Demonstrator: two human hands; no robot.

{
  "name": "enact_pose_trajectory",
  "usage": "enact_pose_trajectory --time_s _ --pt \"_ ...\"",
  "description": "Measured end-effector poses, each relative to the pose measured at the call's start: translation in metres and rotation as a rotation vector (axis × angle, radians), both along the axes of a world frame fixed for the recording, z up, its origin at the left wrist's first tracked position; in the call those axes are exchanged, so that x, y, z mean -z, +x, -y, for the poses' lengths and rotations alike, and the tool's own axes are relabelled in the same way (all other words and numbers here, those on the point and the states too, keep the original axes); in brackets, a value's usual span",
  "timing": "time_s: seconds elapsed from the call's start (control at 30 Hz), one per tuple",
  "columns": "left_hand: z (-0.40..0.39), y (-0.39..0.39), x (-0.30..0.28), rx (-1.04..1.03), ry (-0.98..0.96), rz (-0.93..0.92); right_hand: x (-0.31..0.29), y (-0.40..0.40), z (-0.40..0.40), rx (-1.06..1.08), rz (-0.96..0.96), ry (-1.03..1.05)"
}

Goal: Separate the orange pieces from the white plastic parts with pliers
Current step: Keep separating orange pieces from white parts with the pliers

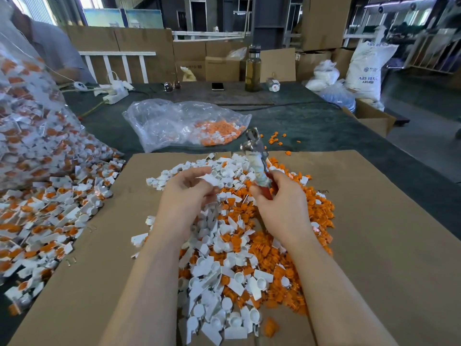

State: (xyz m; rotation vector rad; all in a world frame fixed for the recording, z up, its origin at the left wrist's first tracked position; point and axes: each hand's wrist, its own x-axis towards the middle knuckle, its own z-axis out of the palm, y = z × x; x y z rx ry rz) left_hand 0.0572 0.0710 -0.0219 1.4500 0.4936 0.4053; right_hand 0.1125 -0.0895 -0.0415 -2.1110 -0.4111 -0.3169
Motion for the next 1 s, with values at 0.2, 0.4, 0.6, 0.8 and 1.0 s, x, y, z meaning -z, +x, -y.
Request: enact_pose_trajectory --time_s 0.2,0.4,0.6,0.8,1.0 --pt "0.014 0.001 -0.003 0.026 -0.109 0.068 -0.006 -0.005 0.001 -0.105 -0.084 0.301" --pt "0.020 0.001 -0.002 0.102 -0.060 0.108 -0.005 -0.005 0.000 -0.088 -0.060 0.287" --pt "0.027 0.003 0.003 0.034 0.072 0.043 -0.003 -0.005 -0.002 -0.084 -0.040 0.313" --pt "0.029 0.003 -0.001 0.048 0.008 0.070 -0.005 -0.007 -0.002 -0.121 0.029 0.342" --pt "0.035 0.001 -0.003 0.110 -0.048 0.075 -0.005 -0.011 -0.006 -0.083 0.084 0.306"
